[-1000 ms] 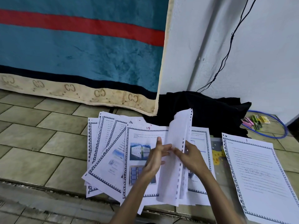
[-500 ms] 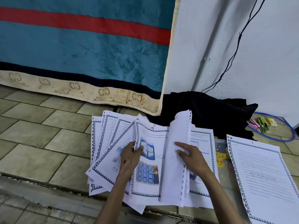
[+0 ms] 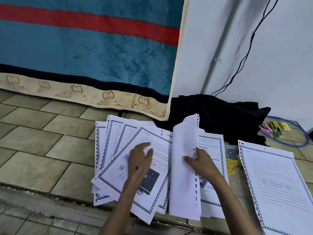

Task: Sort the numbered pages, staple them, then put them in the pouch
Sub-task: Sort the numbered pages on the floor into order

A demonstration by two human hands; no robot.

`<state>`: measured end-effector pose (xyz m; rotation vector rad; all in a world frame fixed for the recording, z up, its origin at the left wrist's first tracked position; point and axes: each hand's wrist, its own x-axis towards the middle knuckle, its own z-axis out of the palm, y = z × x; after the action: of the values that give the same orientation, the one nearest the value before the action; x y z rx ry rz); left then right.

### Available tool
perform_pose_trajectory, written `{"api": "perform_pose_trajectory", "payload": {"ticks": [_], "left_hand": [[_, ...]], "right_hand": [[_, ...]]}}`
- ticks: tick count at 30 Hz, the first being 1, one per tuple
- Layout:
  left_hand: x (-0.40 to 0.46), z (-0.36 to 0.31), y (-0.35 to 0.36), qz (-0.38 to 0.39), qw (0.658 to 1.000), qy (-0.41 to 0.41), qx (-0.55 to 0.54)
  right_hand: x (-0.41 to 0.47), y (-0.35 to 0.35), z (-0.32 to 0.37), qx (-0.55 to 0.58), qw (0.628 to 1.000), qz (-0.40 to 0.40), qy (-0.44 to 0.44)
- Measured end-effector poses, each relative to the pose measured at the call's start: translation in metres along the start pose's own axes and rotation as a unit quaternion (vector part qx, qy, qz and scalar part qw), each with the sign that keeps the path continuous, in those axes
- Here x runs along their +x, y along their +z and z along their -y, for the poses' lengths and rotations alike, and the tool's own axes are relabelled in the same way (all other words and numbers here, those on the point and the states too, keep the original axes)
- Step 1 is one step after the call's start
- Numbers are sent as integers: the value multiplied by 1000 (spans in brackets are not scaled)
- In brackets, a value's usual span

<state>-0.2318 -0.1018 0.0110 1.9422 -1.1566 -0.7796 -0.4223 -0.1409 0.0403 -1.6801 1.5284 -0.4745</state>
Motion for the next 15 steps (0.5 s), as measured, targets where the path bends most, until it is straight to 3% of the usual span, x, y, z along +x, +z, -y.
{"api": "perform_pose_trajectory", "payload": {"ticks": [2,7,10,15], "left_hand": [[14,21,-18,-55,990,-40,120],[27,39,-36,-10,969,-116,219],[31,46,-38,-24,973,-116,200],[40,40,-43,-39,993,-101,51]], "right_hand": [[1,-3,-2,1,1000,-8,2],[5,-7,-1,-15,1000,-19,2],[7,-10,2,-23,999,-28,10],[10,-15,9,-19,999,-29,24]]}}
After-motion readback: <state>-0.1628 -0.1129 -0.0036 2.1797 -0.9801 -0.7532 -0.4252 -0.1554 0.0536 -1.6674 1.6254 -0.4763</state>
